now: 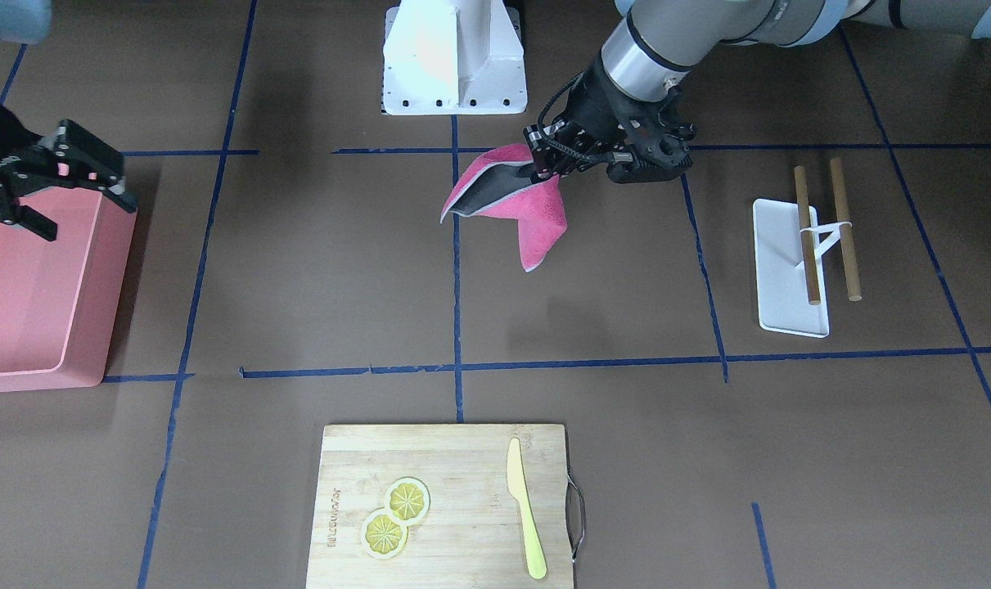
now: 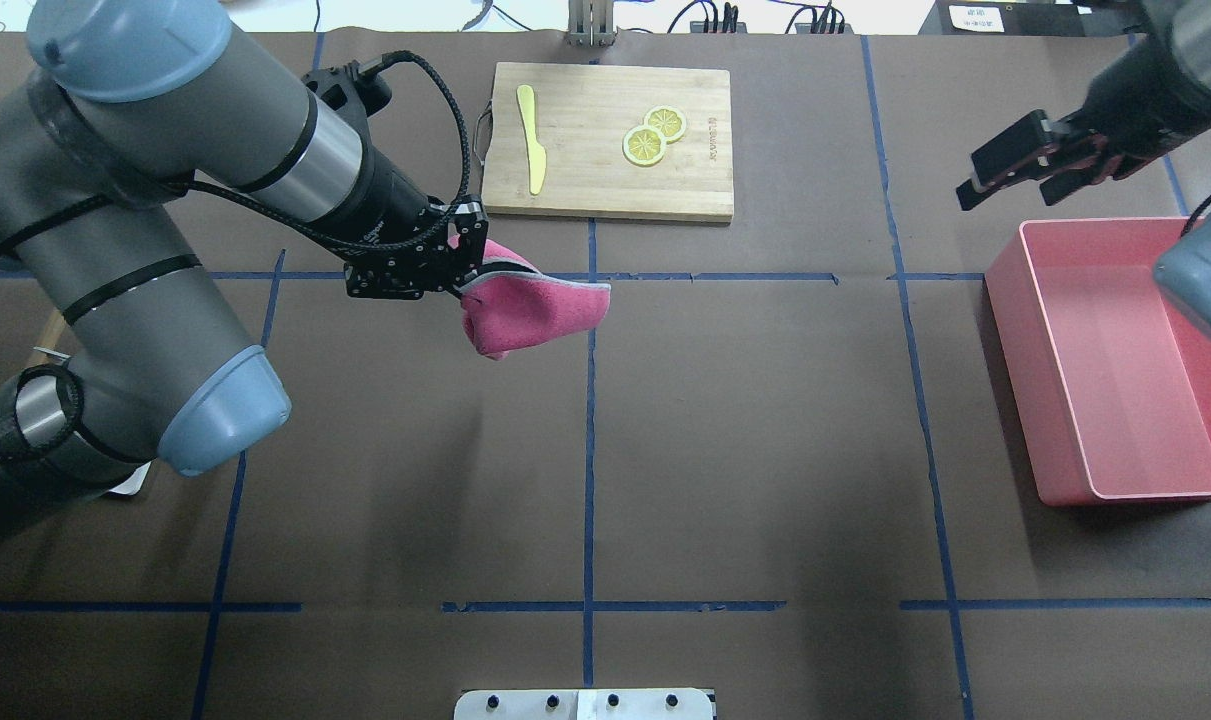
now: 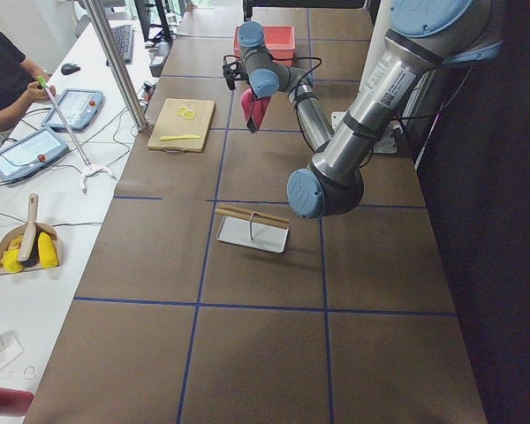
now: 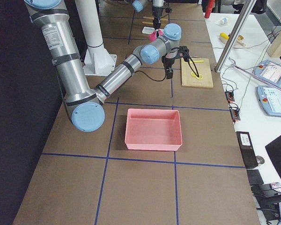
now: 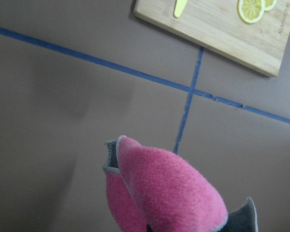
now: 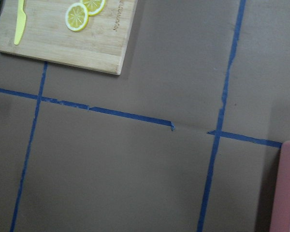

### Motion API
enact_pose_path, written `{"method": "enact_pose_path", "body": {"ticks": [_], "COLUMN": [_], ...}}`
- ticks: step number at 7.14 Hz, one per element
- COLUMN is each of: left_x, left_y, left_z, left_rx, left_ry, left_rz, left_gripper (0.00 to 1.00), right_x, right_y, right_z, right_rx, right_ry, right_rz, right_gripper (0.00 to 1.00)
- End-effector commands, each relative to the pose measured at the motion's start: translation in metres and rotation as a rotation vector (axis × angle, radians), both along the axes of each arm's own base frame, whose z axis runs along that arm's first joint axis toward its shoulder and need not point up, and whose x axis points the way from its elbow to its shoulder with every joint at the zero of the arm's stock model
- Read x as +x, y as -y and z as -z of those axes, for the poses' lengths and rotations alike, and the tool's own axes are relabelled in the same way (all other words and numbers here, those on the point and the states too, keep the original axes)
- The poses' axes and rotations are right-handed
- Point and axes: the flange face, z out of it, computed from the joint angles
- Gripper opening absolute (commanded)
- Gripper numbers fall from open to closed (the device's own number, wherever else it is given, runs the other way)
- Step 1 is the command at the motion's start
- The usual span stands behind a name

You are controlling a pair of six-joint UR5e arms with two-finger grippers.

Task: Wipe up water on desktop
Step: 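Carry the pink cloth to the table center with the left gripper while the right approaches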

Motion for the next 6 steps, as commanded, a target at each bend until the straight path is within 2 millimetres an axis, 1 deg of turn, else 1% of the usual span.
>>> {"method": "enact_pose_path", "body": {"ticks": [1, 2, 3, 4, 5, 6], "left_x": [0.025, 0.032, 0.038, 0.043, 0.050, 0.050], "left_y": [0.005, 0.007, 0.007, 0.008, 0.006, 0.008], "left_z": [0.022, 0.032, 0.043, 0.044, 0.045, 0.045], "left_rx": [-0.010, -0.002, 0.000, -0.001, -0.001, 0.001], "left_ry": [-0.019, -0.024, -0.029, -0.028, -0.028, -0.024], "left_rz": [-0.004, -0.003, -0.008, -0.012, -0.020, 0.000], "left_gripper": [0.00, 0.00, 0.00, 0.00, 0.00, 0.00], "right_x": [-0.084, -0.104, -0.127, -0.151, -0.166, -0.168], "right_y": [-0.032, -0.044, -0.057, -0.073, -0.083, -0.084], "right_z": [0.066, 0.082, 0.089, 0.098, 0.102, 0.104], "right_rx": [0.032, 0.040, 0.058, 0.126, 0.146, 0.160], "right_ry": [-0.022, -0.009, -0.003, 0.053, 0.071, 0.066], "right_rz": [-0.080, -0.079, -0.081, -0.116, -0.157, -0.173], "right_gripper": [0.99, 0.99, 0.99, 0.99, 0.99, 0.99]}}
